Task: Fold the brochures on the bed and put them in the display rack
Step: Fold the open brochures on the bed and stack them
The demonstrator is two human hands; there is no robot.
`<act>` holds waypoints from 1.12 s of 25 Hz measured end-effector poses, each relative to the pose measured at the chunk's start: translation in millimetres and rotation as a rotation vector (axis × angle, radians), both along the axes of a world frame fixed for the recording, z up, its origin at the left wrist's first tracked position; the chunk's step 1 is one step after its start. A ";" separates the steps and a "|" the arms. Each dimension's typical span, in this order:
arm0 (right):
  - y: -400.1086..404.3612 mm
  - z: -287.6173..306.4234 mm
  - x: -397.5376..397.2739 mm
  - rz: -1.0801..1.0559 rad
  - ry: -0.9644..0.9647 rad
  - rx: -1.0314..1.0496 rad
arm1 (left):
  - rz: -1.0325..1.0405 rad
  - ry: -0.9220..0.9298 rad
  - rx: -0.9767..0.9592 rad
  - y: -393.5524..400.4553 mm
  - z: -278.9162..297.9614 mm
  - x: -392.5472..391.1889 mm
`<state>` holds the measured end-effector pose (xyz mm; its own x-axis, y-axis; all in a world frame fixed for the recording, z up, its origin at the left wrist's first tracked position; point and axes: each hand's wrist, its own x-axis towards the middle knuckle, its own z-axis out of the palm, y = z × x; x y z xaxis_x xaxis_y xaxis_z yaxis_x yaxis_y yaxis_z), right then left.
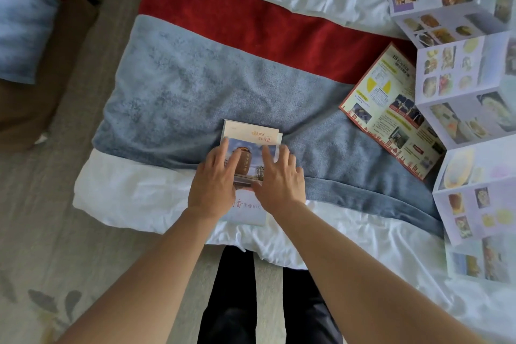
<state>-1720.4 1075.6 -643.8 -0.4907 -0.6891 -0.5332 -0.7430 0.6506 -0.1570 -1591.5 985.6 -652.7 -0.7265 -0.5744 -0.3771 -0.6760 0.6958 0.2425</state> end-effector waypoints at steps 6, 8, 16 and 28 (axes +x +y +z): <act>-0.1 -12.1 0.6 0.120 0.008 -0.026 | -0.056 -0.046 0.011 -0.5 -1.1 -13.1; -2.0 -18.7 0.8 0.110 0.016 -0.023 | -0.057 -0.058 0.008 -1.7 -5.7 -15.6; -4.8 -18.4 -0.1 0.078 -0.004 -0.031 | -0.124 -0.196 -0.065 -5.0 0.5 -30.2; 4.1 57.2 -49.0 -0.093 -0.071 -0.114 | -0.219 -0.120 0.005 -26.6 63.0 -73.3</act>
